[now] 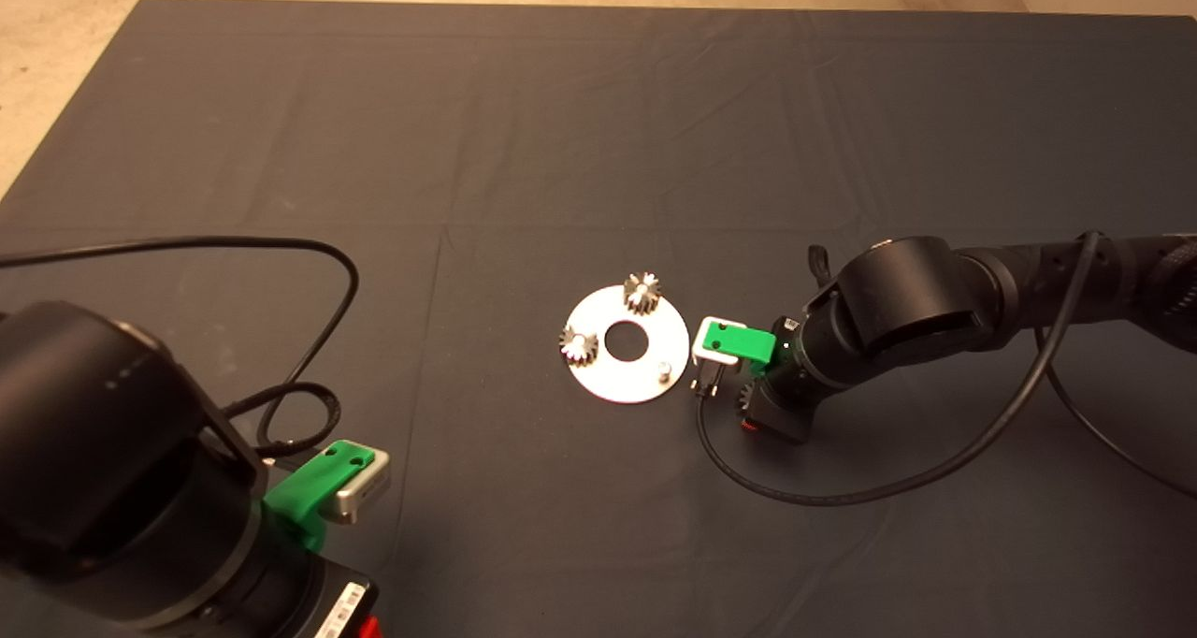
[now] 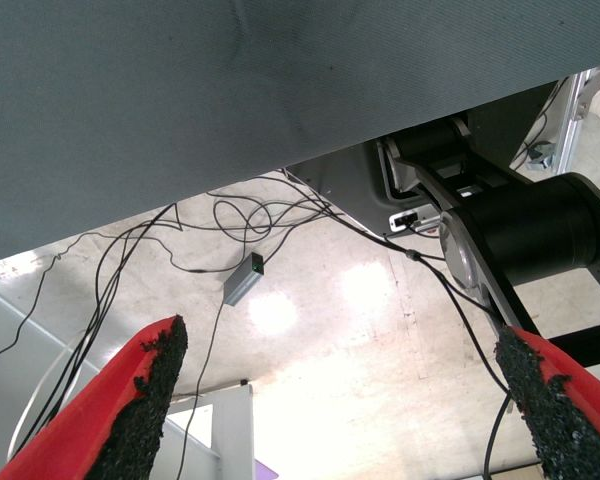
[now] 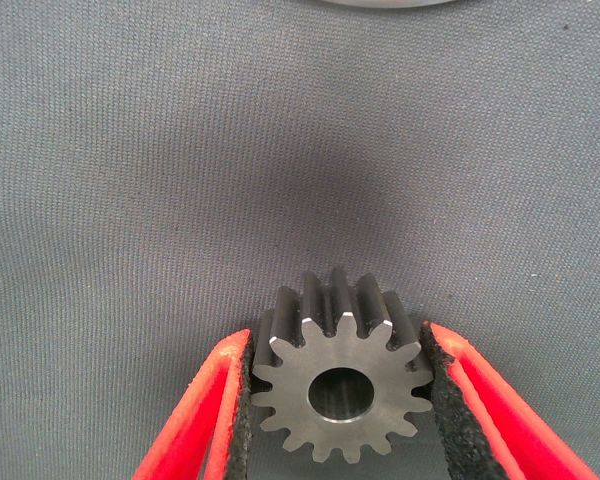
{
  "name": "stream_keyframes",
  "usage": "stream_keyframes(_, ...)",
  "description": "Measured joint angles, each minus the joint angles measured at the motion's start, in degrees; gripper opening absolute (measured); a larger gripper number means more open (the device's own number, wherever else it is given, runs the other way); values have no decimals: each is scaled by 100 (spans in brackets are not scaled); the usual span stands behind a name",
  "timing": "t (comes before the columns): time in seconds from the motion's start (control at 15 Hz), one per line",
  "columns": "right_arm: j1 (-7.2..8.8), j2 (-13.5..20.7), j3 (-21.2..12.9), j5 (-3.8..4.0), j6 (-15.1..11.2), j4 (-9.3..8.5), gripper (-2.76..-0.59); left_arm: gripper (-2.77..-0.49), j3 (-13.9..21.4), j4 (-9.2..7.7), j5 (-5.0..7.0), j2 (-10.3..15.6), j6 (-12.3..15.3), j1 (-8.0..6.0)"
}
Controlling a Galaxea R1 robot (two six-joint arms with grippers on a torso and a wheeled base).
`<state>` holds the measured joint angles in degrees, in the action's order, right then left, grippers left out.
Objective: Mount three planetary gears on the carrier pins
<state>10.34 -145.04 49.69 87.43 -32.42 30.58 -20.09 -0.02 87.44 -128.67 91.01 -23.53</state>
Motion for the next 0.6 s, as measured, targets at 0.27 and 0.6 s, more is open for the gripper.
stream_keyframes(0.27,1,-1,0,2,0,-2,-230,-107,0,0,-1,0,0,0)
stream_keyframes(0.6,18,-35,0,16,-19,-5,-232,-107,0,0,-1,9,5,0)
